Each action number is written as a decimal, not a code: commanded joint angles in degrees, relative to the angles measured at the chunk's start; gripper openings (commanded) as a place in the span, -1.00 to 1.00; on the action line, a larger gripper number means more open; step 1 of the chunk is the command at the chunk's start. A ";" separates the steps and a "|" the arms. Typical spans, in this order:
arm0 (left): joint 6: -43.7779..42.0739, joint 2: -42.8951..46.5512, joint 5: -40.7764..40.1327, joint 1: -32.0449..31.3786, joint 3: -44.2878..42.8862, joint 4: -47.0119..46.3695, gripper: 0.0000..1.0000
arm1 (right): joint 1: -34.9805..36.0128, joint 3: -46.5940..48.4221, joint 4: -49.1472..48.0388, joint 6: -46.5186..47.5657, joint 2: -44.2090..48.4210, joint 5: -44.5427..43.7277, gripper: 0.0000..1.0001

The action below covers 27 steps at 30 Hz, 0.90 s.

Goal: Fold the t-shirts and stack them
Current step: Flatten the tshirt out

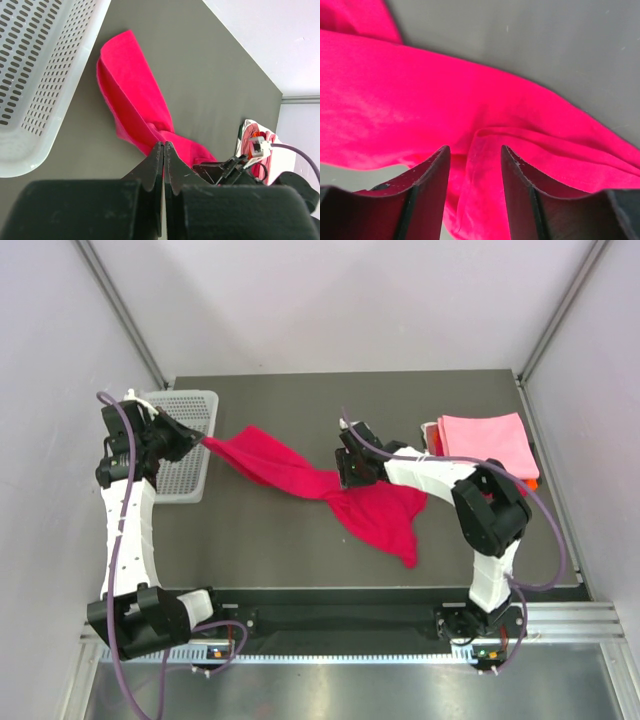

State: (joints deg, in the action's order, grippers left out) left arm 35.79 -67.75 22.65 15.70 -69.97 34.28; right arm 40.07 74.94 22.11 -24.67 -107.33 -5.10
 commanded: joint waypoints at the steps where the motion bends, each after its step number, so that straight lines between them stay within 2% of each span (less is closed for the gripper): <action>1: -0.90 0.86 0.55 0.47 -0.78 -2.73 -1.00 | 0.71 2.93 -0.40 -1.26 -1.82 -1.40 -0.10; 4: -0.90 0.95 0.81 0.47 -0.34 -3.08 -1.00 | 0.71 3.46 -0.66 -1.35 -3.06 -1.75 -0.17; 7: -0.81 0.69 0.81 0.47 -0.25 -3.08 -1.00 | 0.62 3.64 -0.40 -1.44 -3.41 -2.10 -0.52; 8: -0.98 0.60 0.81 0.47 -0.25 -3.08 -1.00 | 0.62 3.38 -0.23 -1.70 -3.07 -2.97 -0.79; 10: -0.99 0.51 0.81 0.38 -0.25 -3.08 -1.00 | 0.53 2.33 -0.49 -1.96 -0.53 -4.55 -1.00; 15: -1.07 0.33 0.64 0.38 -0.34 -3.08 -1.00 | -0.35 -4.79 -0.84 -2.32 9.75 -9.83 -1.00; 18: -0.90 -0.02 0.81 0.38 -0.34 -3.26 -1.00 | -0.26 -9.09 0.83 -2.05 19.15 -11.33 -1.00; 19: -0.72 -0.11 0.90 0.47 -0.34 -3.43 -1.00 | 0.35 -11.54 1.70 -2.05 27.09 -11.33 -1.00; 20: -0.72 -0.19 0.90 0.47 -0.34 -3.43 -1.00 | 0.35 -12.79 2.32 -2.23 27.17 -11.33 -1.00; 24: -0.90 -0.37 0.73 0.47 -0.69 -3.26 -1.00 | 6.49 -17.97 6.80 -5.12 39.37 -13.35 -1.00; 27: -0.72 -0.90 0.28 0.47 -1.30 -3.08 -1.00 | 16.24 -21.58 11.02 -11.79 47.28 -15.90 -1.00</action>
State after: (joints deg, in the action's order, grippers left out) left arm 35.77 -68.20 22.85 15.73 -69.95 33.76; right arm 49.45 56.18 27.73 -30.22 -64.34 -17.76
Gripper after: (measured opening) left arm 0.011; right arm 0.014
